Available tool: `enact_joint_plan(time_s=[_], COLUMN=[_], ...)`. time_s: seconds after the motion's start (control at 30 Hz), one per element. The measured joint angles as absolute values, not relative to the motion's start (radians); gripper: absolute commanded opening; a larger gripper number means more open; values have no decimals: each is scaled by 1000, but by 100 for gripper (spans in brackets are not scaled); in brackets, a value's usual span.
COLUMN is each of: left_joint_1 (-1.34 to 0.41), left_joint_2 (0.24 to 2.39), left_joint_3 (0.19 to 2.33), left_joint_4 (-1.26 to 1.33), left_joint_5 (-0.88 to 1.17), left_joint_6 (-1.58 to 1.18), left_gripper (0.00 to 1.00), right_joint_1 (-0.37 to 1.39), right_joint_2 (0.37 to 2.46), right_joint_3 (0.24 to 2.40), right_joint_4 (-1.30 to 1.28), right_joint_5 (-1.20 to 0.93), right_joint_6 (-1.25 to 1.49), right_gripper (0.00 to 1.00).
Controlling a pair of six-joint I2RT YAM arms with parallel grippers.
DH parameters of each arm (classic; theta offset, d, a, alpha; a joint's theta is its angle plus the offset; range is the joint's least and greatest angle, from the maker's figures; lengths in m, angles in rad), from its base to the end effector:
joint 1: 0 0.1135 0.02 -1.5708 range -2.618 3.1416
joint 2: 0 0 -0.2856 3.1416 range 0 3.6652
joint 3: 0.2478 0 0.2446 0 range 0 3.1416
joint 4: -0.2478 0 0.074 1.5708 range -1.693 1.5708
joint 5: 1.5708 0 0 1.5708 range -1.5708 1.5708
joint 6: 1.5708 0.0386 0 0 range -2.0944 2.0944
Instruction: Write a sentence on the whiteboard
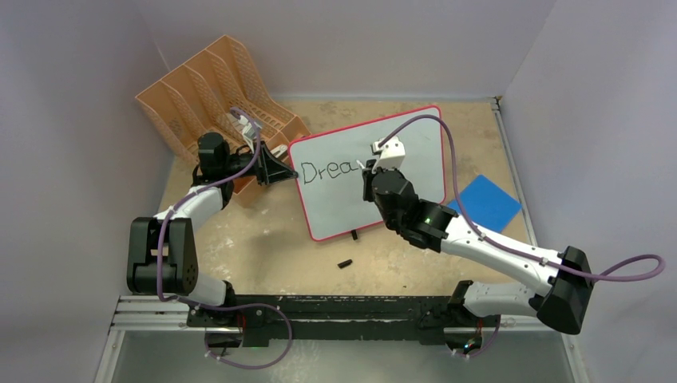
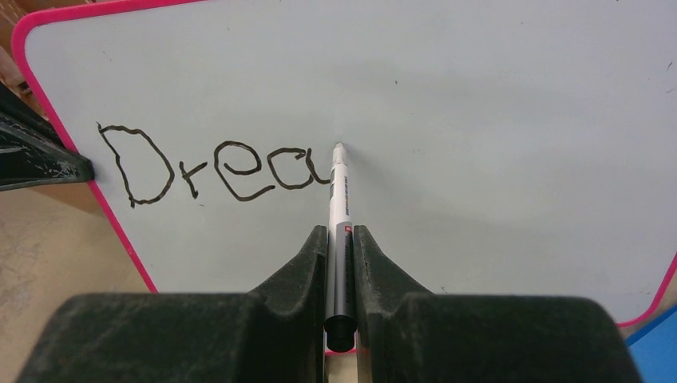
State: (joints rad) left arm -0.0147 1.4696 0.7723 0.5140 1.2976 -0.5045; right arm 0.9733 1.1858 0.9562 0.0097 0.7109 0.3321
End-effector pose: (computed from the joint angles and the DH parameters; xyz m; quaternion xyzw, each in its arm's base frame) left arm 0.2939 -0.0415 0.2760 0.2263 0.6880 -0.5798 0.3732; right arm 0.1660 0.1992 0.3601 -0.0241 0.7629 0.1402 0.6306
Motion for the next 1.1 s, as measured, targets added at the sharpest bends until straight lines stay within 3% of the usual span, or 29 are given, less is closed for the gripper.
enact_joint_plan(time_s=[1.1], left_joint_1=[-15], left_joint_2=[1469], left_joint_3=[772], left_joint_4=[513], left_joint_5=[1290], left_joint_6=[-505], left_gripper=[0], right_joint_1=[954], right_joint_2=[1196], right_joint_3=[956], right_joint_4=[-25], right_joint_5=[681], right_joint_6=[367], right_gripper=[0])
